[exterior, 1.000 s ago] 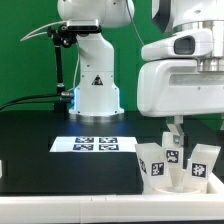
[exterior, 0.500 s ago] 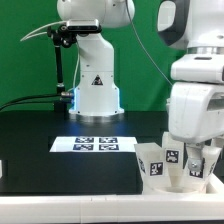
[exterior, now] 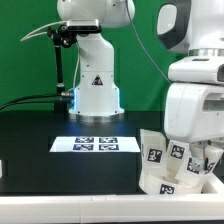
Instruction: Assemble stool
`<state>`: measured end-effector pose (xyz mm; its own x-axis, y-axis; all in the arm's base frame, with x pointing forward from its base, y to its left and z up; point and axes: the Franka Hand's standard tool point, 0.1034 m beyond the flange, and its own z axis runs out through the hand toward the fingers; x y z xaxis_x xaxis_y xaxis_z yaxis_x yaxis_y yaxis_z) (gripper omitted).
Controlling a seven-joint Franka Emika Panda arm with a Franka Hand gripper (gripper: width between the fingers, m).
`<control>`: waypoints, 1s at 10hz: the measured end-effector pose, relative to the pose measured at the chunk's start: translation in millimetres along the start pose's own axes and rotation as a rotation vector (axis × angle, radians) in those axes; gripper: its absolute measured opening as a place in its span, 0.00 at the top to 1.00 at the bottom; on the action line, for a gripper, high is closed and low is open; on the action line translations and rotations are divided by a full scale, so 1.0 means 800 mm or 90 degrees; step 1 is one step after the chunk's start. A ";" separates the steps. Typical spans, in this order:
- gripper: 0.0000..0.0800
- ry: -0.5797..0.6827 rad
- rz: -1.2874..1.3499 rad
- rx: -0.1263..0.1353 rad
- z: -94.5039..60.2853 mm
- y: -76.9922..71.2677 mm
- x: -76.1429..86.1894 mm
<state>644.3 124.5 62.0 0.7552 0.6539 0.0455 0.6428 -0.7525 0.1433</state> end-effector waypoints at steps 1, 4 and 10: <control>0.58 0.000 0.061 -0.001 0.000 0.001 0.000; 0.58 0.005 0.306 0.022 0.001 0.028 -0.014; 0.58 -0.033 0.648 0.051 0.008 0.048 -0.035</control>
Offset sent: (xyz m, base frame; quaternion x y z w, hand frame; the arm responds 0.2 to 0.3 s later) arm 0.0234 -0.0317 0.0050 0.0634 0.0411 0.4146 0.9069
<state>648.5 76.5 59.7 0.9510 -0.3019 0.0663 -0.3021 -0.9532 -0.0064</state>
